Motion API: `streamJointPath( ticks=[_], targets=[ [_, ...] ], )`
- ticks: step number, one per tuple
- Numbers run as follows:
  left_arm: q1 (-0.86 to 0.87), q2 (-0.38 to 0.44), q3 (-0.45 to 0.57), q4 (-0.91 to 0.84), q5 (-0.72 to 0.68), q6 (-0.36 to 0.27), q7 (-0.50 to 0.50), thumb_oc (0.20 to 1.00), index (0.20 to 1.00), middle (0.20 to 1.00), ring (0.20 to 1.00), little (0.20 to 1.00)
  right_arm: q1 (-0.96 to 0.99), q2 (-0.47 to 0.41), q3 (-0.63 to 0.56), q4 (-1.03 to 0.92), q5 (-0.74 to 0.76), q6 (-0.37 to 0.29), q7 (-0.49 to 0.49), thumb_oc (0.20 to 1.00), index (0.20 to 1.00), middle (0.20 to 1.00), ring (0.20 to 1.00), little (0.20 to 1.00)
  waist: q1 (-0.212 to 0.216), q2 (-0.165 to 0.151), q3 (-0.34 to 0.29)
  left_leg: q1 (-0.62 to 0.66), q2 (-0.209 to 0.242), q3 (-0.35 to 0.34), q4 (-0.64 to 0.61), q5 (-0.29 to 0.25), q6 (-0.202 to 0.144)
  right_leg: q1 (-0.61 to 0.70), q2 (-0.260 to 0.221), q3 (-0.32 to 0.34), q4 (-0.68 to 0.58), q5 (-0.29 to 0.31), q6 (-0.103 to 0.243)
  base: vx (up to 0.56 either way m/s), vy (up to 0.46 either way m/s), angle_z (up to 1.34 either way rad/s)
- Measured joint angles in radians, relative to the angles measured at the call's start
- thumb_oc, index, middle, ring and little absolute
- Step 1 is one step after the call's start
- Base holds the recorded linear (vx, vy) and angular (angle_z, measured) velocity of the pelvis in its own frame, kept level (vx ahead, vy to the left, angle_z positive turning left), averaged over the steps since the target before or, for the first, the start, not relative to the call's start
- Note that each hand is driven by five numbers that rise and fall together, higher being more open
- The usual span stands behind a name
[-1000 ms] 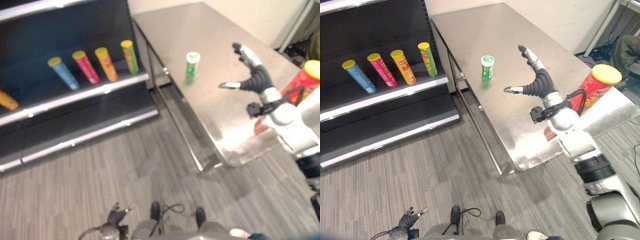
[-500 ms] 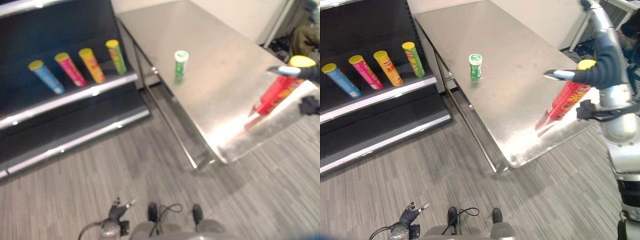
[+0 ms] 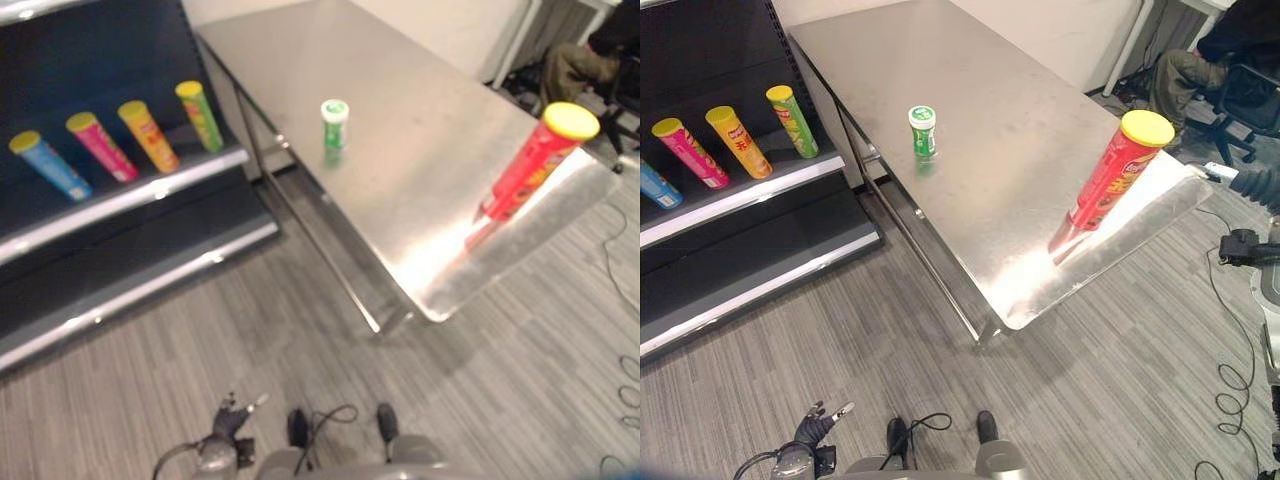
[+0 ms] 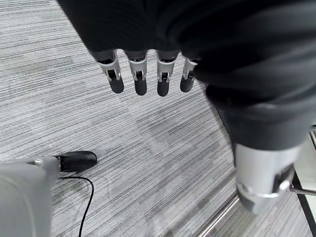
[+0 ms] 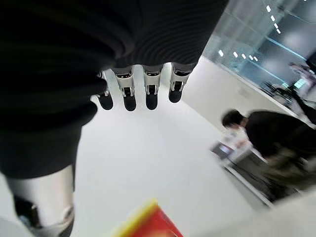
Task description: Put the goods on the table back onto the shelves and tidy them up.
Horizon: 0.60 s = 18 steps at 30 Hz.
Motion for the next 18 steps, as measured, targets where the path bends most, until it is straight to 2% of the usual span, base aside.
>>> streamJointPath(
  ticks=[7,11,14,18],
  targets=[
    [0.006,0.018,-0.008,0.001,-0.002,-0.003,-0.02,1.0,1.0,1.0,1.0,1.0,-0.128,-0.041,0.151,0.151,0.14,0.019,0.087,1.0,1.0,1.0,1.0,1.0,0.008,0.0,0.001,0.012,-0.001,-0.024,-0.001,0.001,-0.002,0.023,0.0,-0.024,0.0,-0.002,0.0,0.0,-0.034,0.09],
    [0.018,0.019,-0.008,0.004,-0.005,-0.002,-0.028,1.0,1.0,1.0,1.0,1.0,-0.185,-0.059,0.189,0.216,0.2,0.021,0.118,1.0,1.0,1.0,1.0,1.0,0.025,-0.001,0.002,0.013,-0.001,-0.03,0.0,0.001,-0.002,0.029,0.0,-0.029,0.0,-0.003,0.0,0.01,-0.025,0.06],
    [0.019,0.02,-0.008,0.006,-0.007,-0.002,-0.032,1.0,1.0,1.0,1.0,1.0,-0.2,-0.074,0.197,0.224,0.218,0.022,0.136,1.0,1.0,1.0,1.0,1.0,0.029,-0.001,0.002,0.011,-0.002,-0.04,0.0,0.002,-0.003,0.032,0.0,-0.041,0.0,-0.005,-0.001,0.01,-0.022,0.11],
    [0.018,0.02,-0.009,0.015,-0.009,-0.003,-0.035,1.0,1.0,1.0,1.0,1.0,-0.287,-0.119,0.305,0.296,0.218,0.032,0.163,1.0,1.0,1.0,1.0,1.0,0.031,-0.002,0.003,0.01,-0.003,-0.052,0.0,0.004,-0.005,0.037,0.0,-0.053,0.0,-0.007,-0.001,0.0,-0.011,0.08]
  ],
)
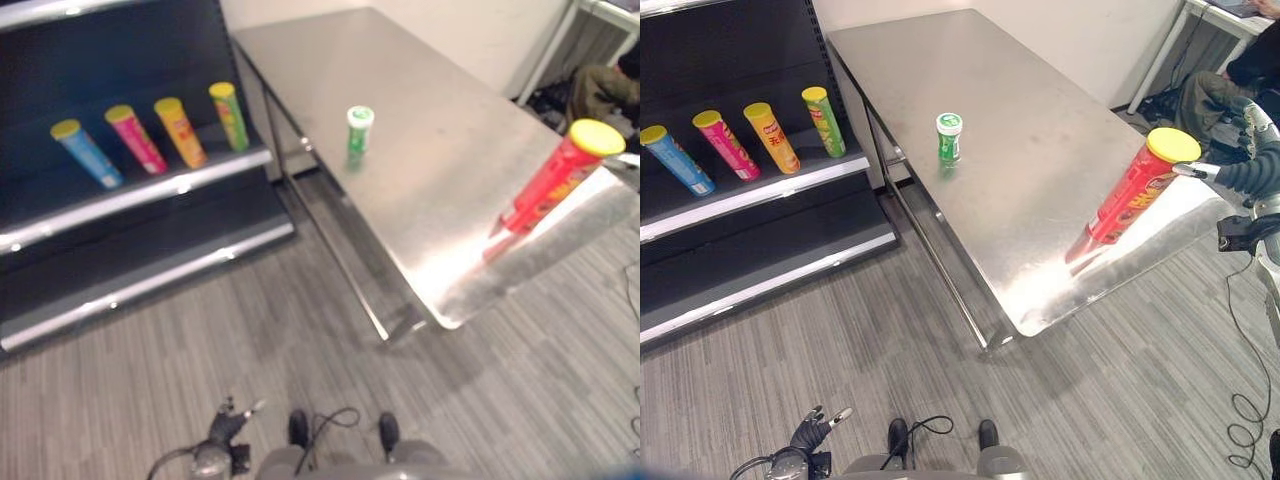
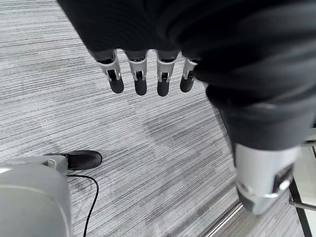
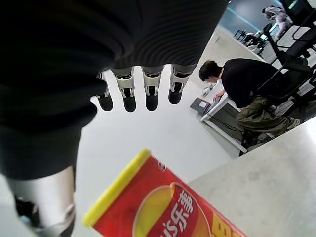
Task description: Put the goods on the table back onto the shelves and tidy them up.
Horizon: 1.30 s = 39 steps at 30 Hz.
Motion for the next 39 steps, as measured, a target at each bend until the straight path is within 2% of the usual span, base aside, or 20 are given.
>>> streamJointPath(
  ticks=[11,19,20,21,22,31,35,37,39],
  targets=[
    [0.0,0.001,0.0,0.008,0.0,-0.002,-0.008,1.0,1.0,1.0,1.0,1.0,-0.146,-0.026,0.197,0.122,-0.004,0.035,0.072,1.0,1.0,1.0,1.0,1.0,0.018,-0.007,0.004,-0.003,-0.001,-0.008,-0.001,0.0,0.0,0.001,0.0,-0.008,0.0,-0.003,-0.001,0.0,-0.001,0.01],
    [0.0,0.004,-0.01,0.008,-0.001,-0.002,-0.014,1.0,1.0,1.0,1.0,1.0,-0.165,-0.029,0.236,0.149,-0.023,0.056,0.113,1.0,1.0,1.0,1.0,1.0,0.026,-0.013,0.007,-0.016,-0.002,-0.027,-0.001,0.003,-0.004,-0.001,0.001,-0.028,0.0,-0.006,-0.001,0.0,-0.001,0.07],
    [0.001,0.005,-0.01,0.008,-0.001,-0.002,-0.018,1.0,1.0,1.0,1.0,1.0,-0.17,-0.029,0.244,0.151,-0.023,0.056,0.115,0.944,0.944,0.944,0.944,0.944,0.031,-0.014,0.008,-0.016,-0.002,-0.027,-0.001,0.003,-0.004,0.0,0.001,-0.028,0.0,-0.006,-0.001,0.0,0.0,0.0],
    [0.001,0.007,-0.012,0.008,-0.001,-0.002,-0.02,1.0,1.0,1.0,1.0,1.0,-0.185,-0.029,0.262,0.156,-0.023,0.056,0.117,0.467,0.467,0.467,0.467,0.467,0.029,-0.016,0.009,-0.016,-0.002,-0.027,-0.001,0.003,-0.004,-0.001,0.001,-0.028,0.0,-0.006,-0.001,0.0,0.0,0.0],
    [0.0,0.009,-0.017,0.009,-0.001,-0.002,-0.02,1.0,1.0,1.0,1.0,1.0,-0.204,-0.029,0.28,0.163,-0.023,0.058,0.127,0.2,0.2,0.2,0.2,0.2,0.028,-0.017,0.01,-0.016,-0.001,-0.027,-0.001,0.003,-0.004,0.0,0.001,-0.028,0.0,-0.006,-0.001,0.0,0.0,0.0],
    [-0.003,0.016,-0.035,0.008,-0.035,-0.002,-0.028,1.0,1.0,1.0,1.0,1.0,-0.248,-0.03,0.308,0.186,-0.025,0.073,0.133,0.2,0.2,0.2,0.2,0.2,0.03,-0.024,0.014,-0.014,-0.002,-0.028,0.0,0.004,-0.004,0.001,0.001,-0.029,0.0,-0.006,-0.001,0.0,-0.001,0.0],
    [-0.003,0.015,-0.032,0.006,-0.035,-0.002,-0.016,1.0,1.0,1.0,1.0,1.0,-0.139,-0.029,0.167,0.074,-0.022,0.065,0.091,0.2,0.2,0.2,0.2,0.2,0.023,-0.018,0.019,-0.014,-0.001,-0.027,0.0,0.004,-0.004,0.001,0.001,-0.028,0.0,-0.007,-0.001,-0.02,-0.005,0.0],
    [-0.002,0.014,-0.027,-0.003,-0.034,-0.003,-0.005,1.0,1.0,1.0,1.0,1.0,-0.035,-0.015,0.029,-0.028,-0.02,0.053,0.059,0.2,0.2,0.2,0.2,0.2,0.025,-0.013,0.023,-0.015,-0.001,-0.028,-0.001,0.004,-0.004,0.001,0.001,-0.03,0.0,-0.008,-0.001,0.02,-0.036,0.01],
    [0.001,0.012,-0.006,-0.003,-0.034,-0.005,-0.001,1.0,1.0,1.0,1.0,1.0,0.065,0.05,-0.161,-0.155,-0.018,0.012,0.005,0.2,0.2,0.2,0.2,0.2,0.022,-0.006,0.027,-0.014,-0.001,-0.028,-0.001,0.004,-0.004,0.002,0.001,-0.03,0.0,-0.01,-0.003,0.02,-0.046,0.0]
  ],
)
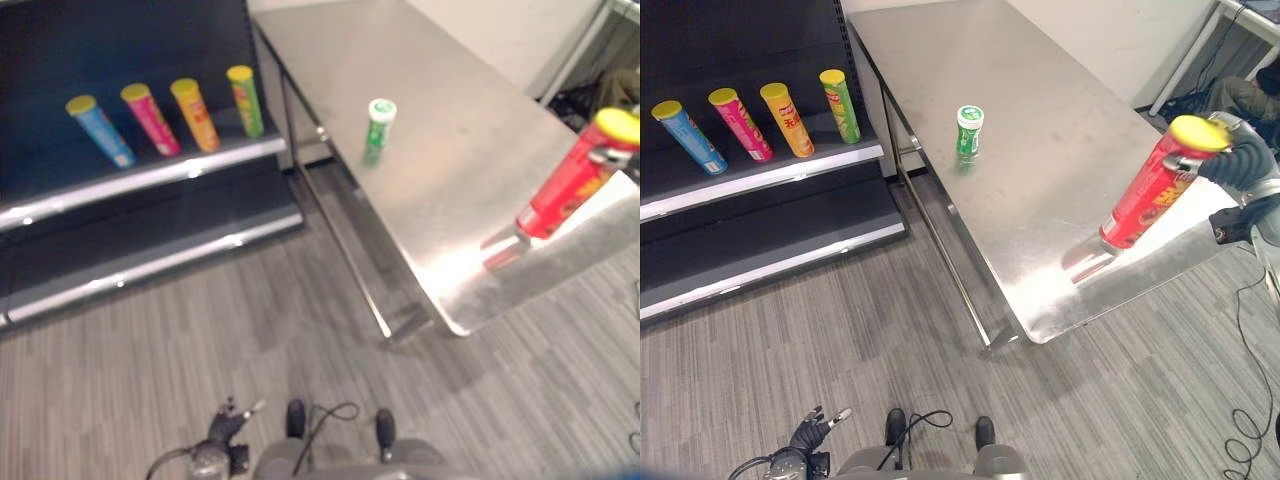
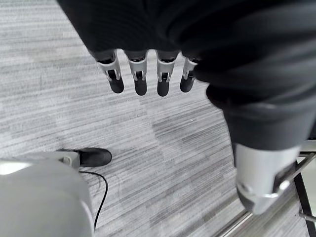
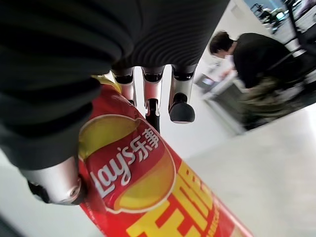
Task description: Put the goods on the table back onto the shelves and tidy them up.
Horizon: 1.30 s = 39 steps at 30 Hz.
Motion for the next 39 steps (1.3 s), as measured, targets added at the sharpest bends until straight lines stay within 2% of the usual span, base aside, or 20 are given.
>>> streamJointPath(
  ticks=[3,5,10,13,16,23,27,28,29,30,31,32,33,34,35,36,37,38,39],
  targets=[
    [-0.004,-0.002,0.011,-0.002,0.002,-0.004,0.011,1.0,1.0,1.0,1.0,1.0,0.009,0.008,-0.06,-0.074,0.022,-0.048,-0.057,0.2,0.2,0.2,0.2,0.2,-0.004,0.012,0.007,0.004,0.0,-0.001,0.001,0.0,0.0,0.005,0.0,0.0,0.0,0.0,0.0,0.01,-0.041,0.0],
    [-0.004,-0.005,0.011,-0.001,0.003,-0.008,0.012,1.0,1.0,1.0,1.0,1.0,0.009,0.048,-0.11,-0.159,0.053,-0.078,-0.083,0.2,0.2,0.2,0.2,0.2,-0.004,0.018,0.011,0.013,0.0,-0.003,0.0,0.0,0.0,0.015,0.001,-0.003,0.0,-0.003,0.0,0.0,-0.06,0.03],
    [-0.003,-0.018,0.011,-0.001,0.005,-0.011,0.012,1.0,1.0,1.0,1.0,1.0,-0.009,0.082,-0.119,-0.33,0.084,-0.158,-0.09,0.2,0.2,0.2,0.2,0.2,0.007,0.032,0.013,0.012,-0.001,-0.028,0.001,0.002,-0.003,0.029,0.003,-0.028,0.0,-0.01,-0.001,-0.02,-0.066,0.15],
    [0.002,-0.02,0.011,0.004,0.004,-0.011,0.012,1.0,1.0,1.0,1.0,1.0,-0.067,0.097,-0.074,-0.368,0.099,-0.166,-0.069,0.2,0.2,0.2,0.2,0.2,0.022,0.034,0.012,0.007,-0.001,-0.039,0.002,0.004,-0.006,0.031,0.004,-0.038,0.0,-0.012,-0.002,-0.04,-0.104,0.14],
    [-0.001,-0.02,0.011,0.001,0.004,-0.013,0.012,1.0,1.0,1.0,1.0,1.0,-0.135,0.093,0.011,-0.373,0.101,-0.165,-0.035,0.2,0.2,0.2,0.2,0.2,0.035,0.036,0.016,-0.003,-0.002,-0.075,0.014,0.009,-0.013,0.045,0.015,-0.071,0.0,-0.018,-0.006,-0.04,-0.123,0.32],
    [0.017,-0.021,0.011,0.001,0.0,-0.013,0.009,1.0,1.0,1.0,1.0,1.0,-0.197,0.09,0.127,-0.367,0.125,-0.157,0.025,0.2,0.2,0.2,0.2,0.2,0.068,0.042,0.026,-0.021,0.008,-0.143,0.016,0.02,-0.031,0.064,0.038,-0.133,0.001,-0.031,-0.024,-0.02,-0.103,0.28],
    [0.024,-0.026,0.012,0.0,-0.006,-0.013,0.01,1.0,1.0,1.0,1.0,1.0,-0.239,0.082,0.201,-0.378,0.099,-0.143,0.038,0.2,0.2,0.2,0.2,0.2,0.085,0.052,0.037,-0.038,0.003,-0.161,0.02,0.026,-0.04,0.068,0.04,-0.157,0.001,-0.034,-0.028,-0.02,0.006,0.2],
    [0.019,-0.032,0.013,-0.011,-0.009,-0.015,0.01,1.0,1.0,1.0,1.0,1.0,-0.253,0.067,0.219,-0.385,0.082,-0.139,0.038,0.2,0.2,0.2,0.2,0.2,0.076,0.055,0.043,-0.048,0.006,-0.137,0.023,0.025,-0.056,0.071,0.034,-0.181,0.001,-0.037,-0.03,0.0,0.064,0.46],
    [0.017,-0.035,0.014,-0.016,-0.01,-0.016,0.01,1.0,1.0,1.0,1.0,1.0,-0.275,0.057,0.243,-0.387,0.071,-0.135,0.039,0.2,0.2,0.2,0.2,0.2,0.071,0.058,0.052,-0.055,0.007,-0.125,0.028,0.024,-0.057,0.076,0.032,-0.194,0.001,-0.038,-0.032,0.02,0.094,0.47],
    [0.016,-0.036,0.018,-0.017,-0.01,-0.017,0.01,1.0,1.0,1.0,1.0,1.0,-0.31,0.054,0.289,-0.39,0.052,-0.132,0.039,0.2,0.2,0.2,0.2,0.2,0.074,0.059,0.063,-0.062,0.023,-0.076,0.033,0.019,-0.058,0.084,0.027,-0.211,0.001,-0.037,-0.033,0.04,0.127,0.45],
    [0.012,-0.035,0.019,-0.014,-0.01,-0.017,0.01,1.0,1.0,1.0,1.0,1.0,-0.325,0.048,0.318,-0.403,0.032,-0.131,0.039,0.2,0.2,0.2,0.2,0.2,0.072,0.047,0.072,-0.089,0.043,-0.014,0.062,0.003,-0.07,0.087,0.021,-0.234,0.001,-0.039,-0.037,0.05,0.156,0.43],
    [0.009,-0.035,0.018,-0.012,-0.01,-0.016,0.011,1.0,1.0,1.0,1.0,1.0,-0.328,0.048,0.328,-0.41,0.029,-0.131,0.041,0.2,0.2,0.2,0.2,0.2,0.067,0.047,0.074,-0.098,0.053,0.01,0.077,-0.003,-0.068,0.093,0.018,-0.245,0.001,-0.041,-0.038,0.06,0.181,0.53],
    [0.01,-0.036,0.018,-0.01,-0.01,-0.015,0.011,1.0,1.0,1.0,1.0,1.0,-0.33,0.05,0.348,-0.424,0.002,-0.129,0.041,0.2,0.2,0.2,0.2,0.2,0.069,0.042,0.078,-0.112,0.092,0.032,0.099,-0.011,-0.064,0.104,0.013,-0.266,0.001,-0.048,-0.039,0.06,0.236,0.49],
    [0.018,-0.036,0.017,-0.011,-0.009,-0.015,0.011,1.0,1.0,1.0,1.0,1.0,-0.336,0.049,0.363,-0.446,-0.027,-0.119,0.043,0.2,0.2,0.2,0.2,0.2,0.073,0.045,0.077,-0.117,0.139,0.032,0.104,-0.009,-0.066,0.119,-0.003,-0.277,0.001,-0.055,-0.024,0.07,0.384,0.39],
    [0.016,-0.036,0.017,-0.011,-0.01,-0.015,0.011,1.0,1.0,1.0,1.0,1.0,-0.338,0.051,0.362,-0.455,-0.036,-0.117,0.042,0.2,0.2,0.2,0.2,0.2,0.077,0.043,0.077,-0.117,0.156,0.03,0.104,-0.005,-0.074,0.123,-0.015,-0.279,0.001,-0.054,-0.019,0.06,0.457,0.2],
    [0.011,-0.035,0.017,-0.009,-0.01,-0.015,0.013,1.0,1.0,1.0,1.0,1.0,-0.374,0.057,0.389,-0.471,-0.063,-0.11,0.037,0.2,0.2,0.2,0.2,0.2,0.08,0.034,0.081,-0.121,0.183,0.019,0.104,0.006,-0.092,0.132,-0.065,-0.27,0.002,-0.049,-0.007,0.06,0.459,-0.01],
    [0.011,-0.037,0.015,-0.009,-0.01,-0.014,0.013,1.0,1.0,1.0,1.0,1.0,-0.402,0.06,0.416,-0.472,-0.076,-0.107,0.036,0.2,0.2,0.2,0.2,0.2,0.079,0.036,0.08,-0.118,0.186,0.013,0.105,0.012,-0.096,0.134,-0.083,-0.266,0.004,-0.049,0.004,0.07,0.456,0.02],
    [0.013,-0.042,0.014,-0.018,-0.01,-0.015,0.017,1.0,1.0,1.0,1.0,1.0,-0.432,0.047,0.44,-0.48,-0.107,-0.107,0.036,0.2,0.2,0.2,0.2,0.2,0.074,0.05,0.078,-0.105,0.176,-0.03,0.115,0.01,-0.149,0.152,-0.112,-0.267,0.013,-0.048,0.049,0.09,0.428,0.23],
    [-0.004,-0.018,0.019,-0.023,-0.01,-0.016,0.023,1.0,1.0,1.0,1.0,1.0,-0.427,0.068,0.442,-0.479,-0.128,-0.104,0.029,0.2,0.2,0.2,0.2,0.2,0.065,0.009,0.084,-0.105,0.115,-0.029,0.126,0.009,-0.127,0.16,-0.168,-0.282,0.027,-0.031,0.051,0.09,0.479,0.53]
  ],
)
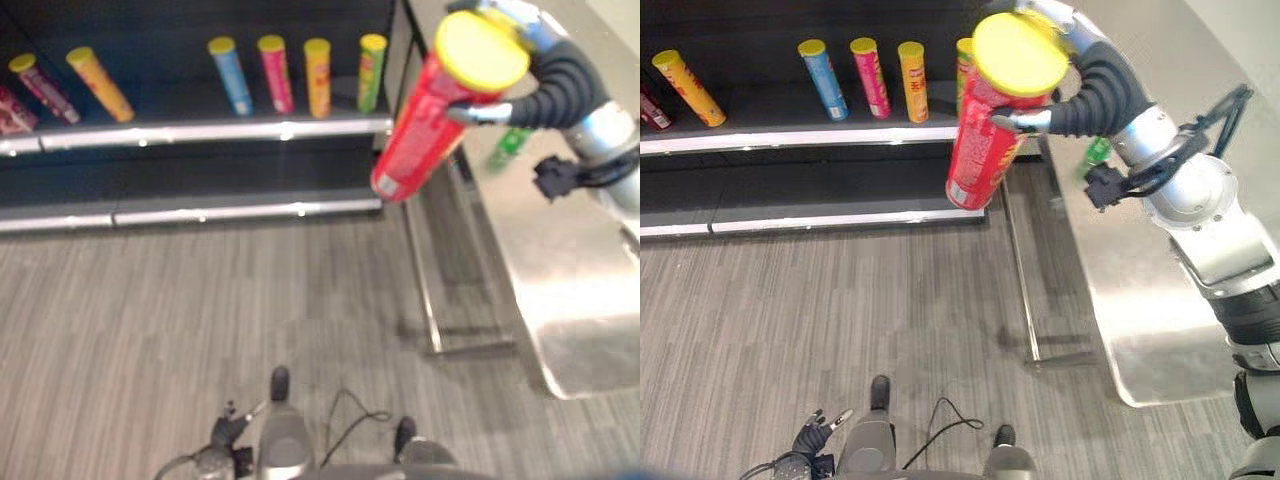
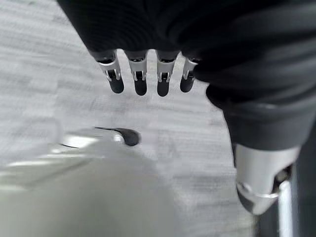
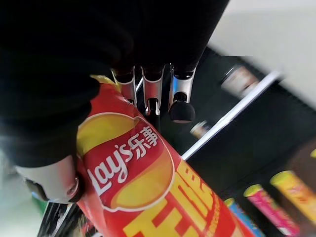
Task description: Put the goods on the table back onto the shelves and tidy them up.
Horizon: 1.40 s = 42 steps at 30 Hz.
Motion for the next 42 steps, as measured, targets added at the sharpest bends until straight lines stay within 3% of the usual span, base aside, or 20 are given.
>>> streamJointPath(
  ticks=[1,3,6,8,9,10,11,12,15,19,23,26,27,29,32,34,37,40,41,42],
  targets=[
    [-0.031,0.019,-0.003,0.001,0.0,0.0,0.002,1.0,1.0,1.0,1.0,1.0,-0.001,0.0,0.002,0.0,-0.022,0.012,0.003,0.2,0.2,0.2,0.2,0.2,0.001,-0.009,-0.001,-0.022,-0.041,-0.009,0.044,-0.025,0.036,0.0,-0.041,0.004,0.028,0.033,0.004,0.06,0.443,0.56],
    [-0.059,0.061,-0.007,-0.018,0.005,-0.001,0.009,1.0,1.0,1.0,1.0,1.0,-0.017,0.032,0.007,0.013,-0.064,0.016,0.001,0.2,0.2,0.2,0.2,0.2,0.03,-0.015,-0.005,-0.023,-0.087,0.0,0.064,-0.056,0.085,-0.048,-0.066,0.038,0.082,0.053,0.005,0.01,0.459,0.22],
    [-0.063,0.087,-0.011,-0.019,0.013,0.001,0.013,1.0,1.0,1.0,1.0,1.0,-0.07,0.084,0.07,0.038,-0.116,0.028,-0.005,0.2,0.2,0.2,0.2,0.2,0.041,-0.022,-0.013,-0.01,-0.155,0.028,0.084,-0.08,0.125,-0.09,-0.153,0.048,0.179,0.095,0.008,-0.02,0.359,-0.06],
    [-0.06,0.103,-0.01,-0.019,0.015,0.002,0.016,1.0,1.0,1.0,1.0,1.0,-0.108,0.096,0.13,0.052,-0.153,0.038,-0.005,0.2,0.2,0.2,0.2,0.2,0.042,-0.016,-0.014,-0.014,-0.169,0.042,0.092,-0.086,0.148,-0.128,-0.183,0.055,0.215,0.123,0.006,0.02,0.267,-0.16],
    [-0.063,0.119,-0.007,-0.018,0.017,0.002,0.018,1.0,1.0,1.0,1.0,1.0,-0.116,0.094,0.149,0.056,-0.162,0.037,-0.002,0.2,0.2,0.2,0.2,0.2,0.044,-0.003,-0.011,-0.016,-0.161,0.03,0.087,-0.095,0.182,-0.166,-0.136,0.109,0.225,0.03,0.03,0.05,0.26,-0.15],
    [-0.07,0.122,-0.008,-0.006,0.022,0.007,0.017,1.0,1.0,1.0,1.0,1.0,-0.124,0.089,0.159,0.058,-0.173,0.039,0.003,0.2,0.2,0.2,0.2,0.2,0.038,0.007,-0.009,-0.007,-0.15,0.028,0.058,-0.081,0.188,-0.196,-0.07,0.177,0.201,-0.029,0.038,0.04,0.178,-0.16],
    [-0.07,0.122,-0.008,-0.008,0.023,0.008,0.017,1.0,1.0,1.0,1.0,1.0,-0.127,0.089,0.16,0.058,-0.174,0.039,0.003,0.2,0.2,0.2,0.2,0.2,0.038,0.011,-0.007,-0.002,-0.146,0.029,0.045,-0.083,0.198,-0.219,-0.046,0.198,0.205,-0.055,0.035,0.03,0.132,-0.08],
    [-0.071,0.119,-0.009,-0.006,0.023,0.009,0.016,1.0,1.0,1.0,1.0,1.0,-0.14,0.089,0.17,0.058,-0.173,0.04,0.003,0.2,0.2,0.2,0.2,0.2,0.028,0.023,-0.002,0.011,-0.134,0.03,0.012,-0.054,0.19,-0.261,0.03,0.276,0.198,-0.083,0.027,0.02,0.035,0.06],
    [-0.075,0.09,-0.013,-0.006,0.023,0.009,0.009,1.0,1.0,1.0,1.0,1.0,-0.147,0.084,0.19,0.059,-0.17,0.039,0.001,0.2,0.2,0.2,0.2,0.2,-0.024,0.037,-0.007,0.02,-0.15,-0.019,-0.016,-0.042,0.189,-0.308,0.131,0.334,0.173,-0.046,-0.003,0.1,0.036,0.43],
    [-0.071,0.071,-0.028,-0.006,0.023,0.022,0.007,1.0,1.0,1.0,1.0,1.0,-0.151,0.074,0.211,0.078,-0.17,0.044,0.003,0.2,0.2,0.2,0.2,0.2,-0.015,0.057,-0.007,0.018,-0.112,-0.025,-0.033,-0.014,0.147,-0.301,0.181,0.329,0.162,-0.039,-0.022,0.09,-0.068,0.09],
    [-0.073,0.044,-0.051,-0.026,0.015,0.021,0.007,1.0,1.0,1.0,1.0,1.0,-0.168,0.051,0.235,0.089,-0.169,0.058,0.003,0.2,0.2,0.2,0.2,0.2,-0.024,0.065,-0.005,0.013,-0.096,-0.052,-0.032,-0.009,0.116,-0.289,0.195,0.288,0.173,-0.053,-0.042,0.16,-0.13,0.24],
    [-0.069,0.039,-0.051,-0.053,0.004,0.019,0.008,1.0,1.0,1.0,1.0,1.0,-0.175,0.052,0.237,0.092,-0.168,0.058,0.003,0.2,0.2,0.2,0.2,0.2,-0.006,0.063,-0.004,0.004,-0.089,-0.065,0.0,-0.021,0.098,-0.292,0.204,0.275,0.209,-0.08,-0.059,0.16,-0.051,0.17],
    [-0.067,0.041,-0.048,-0.064,0.003,0.019,0.008,1.0,1.0,1.0,1.0,1.0,-0.175,0.056,0.236,0.104,-0.168,0.057,0.0,0.2,0.2,0.2,0.2,0.2,-0.009,0.06,0.0,-0.016,-0.093,-0.076,0.051,-0.032,0.082,-0.292,0.2,0.256,0.235,-0.106,-0.084,0.16,0.09,0.45],
    [-0.063,0.041,-0.048,-0.066,-0.001,0.019,0.008,1.0,1.0,1.0,1.0,1.0,-0.173,0.066,0.235,0.139,-0.169,0.058,0.0,0.2,0.2,0.2,0.2,0.2,0.005,0.055,0.004,-0.029,-0.093,-0.079,0.098,-0.035,0.078,-0.285,0.188,0.24,0.255,-0.132,-0.097,0.2,0.11,0.34],
    [-0.042,0.039,-0.049,-0.053,-0.027,0.021,0.01,1.0,1.0,1.0,1.0,1.0,-0.159,0.101,0.22,0.172,-0.168,0.072,-0.012,0.2,0.2,0.2,0.2,0.2,0.022,0.05,0.009,-0.063,-0.094,-0.069,0.173,-0.062,0.061,-0.272,0.177,0.254,0.252,-0.133,-0.108,0.25,0.198,-0.08],
    [-0.041,0.044,-0.046,-0.034,-0.027,0.022,0.016,1.0,1.0,1.0,1.0,1.0,-0.108,0.127,0.174,0.173,-0.168,0.076,-0.018,0.2,0.2,0.2,0.2,0.2,0.029,0.028,0.015,-0.108,-0.083,-0.082,0.183,-0.093,0.066,-0.27,0.153,0.256,0.21,-0.117,-0.126,0.38,0.408,-0.24],
    [-0.061,0.042,-0.05,-0.019,-0.026,0.02,0.017,1.0,1.0,1.0,1.0,1.0,-0.003,0.152,0.103,0.224,-0.169,0.079,-0.043,0.2,0.2,0.2,0.2,0.2,0.025,0.024,0.016,-0.178,-0.007,-0.143,0.088,-0.078,0.033,-0.252,0.114,0.275,0.148,-0.119,-0.113,0.38,0.421,0.04],
    [-0.065,0.034,-0.065,-0.021,-0.021,0.021,0.013,1.0,1.0,1.0,1.0,1.0,0.104,0.103,0.059,0.235,-0.171,0.1,-0.046,0.2,0.2,0.2,0.2,0.2,0.036,0.055,0.002,-0.209,0.034,-0.094,0.015,-0.068,0.016,-0.174,0.053,0.29,0.072,-0.115,-0.054,0.47,0.627,0.09],
    [-0.041,0.044,-0.073,-0.028,-0.014,0.02,0.013,1.0,1.0,1.0,1.0,1.0,0.164,0.104,0.02,0.212,-0.18,0.109,-0.054,0.2,0.2,0.2,0.2,0.2,0.044,0.074,-0.012,-0.202,0.016,-0.069,0.047,0.021,-0.011,-0.121,-0.008,0.292,0.044,-0.107,0.006,0.57,0.789,-0.21],
    [-0.035,0.062,-0.067,-0.024,-0.012,0.024,0.013,1.0,1.0,1.0,1.0,1.0,0.189,0.156,0.002,0.209,-0.19,0.117,-0.064,0.2,0.2,0.2,0.2,0.2,0.043,0.038,-0.007,-0.207,-0.031,-0.03,0.106,0.029,0.018,-0.117,-0.063,0.287,0.052,-0.098,0.006,0.39,0.542,-0.32]
  ],
)
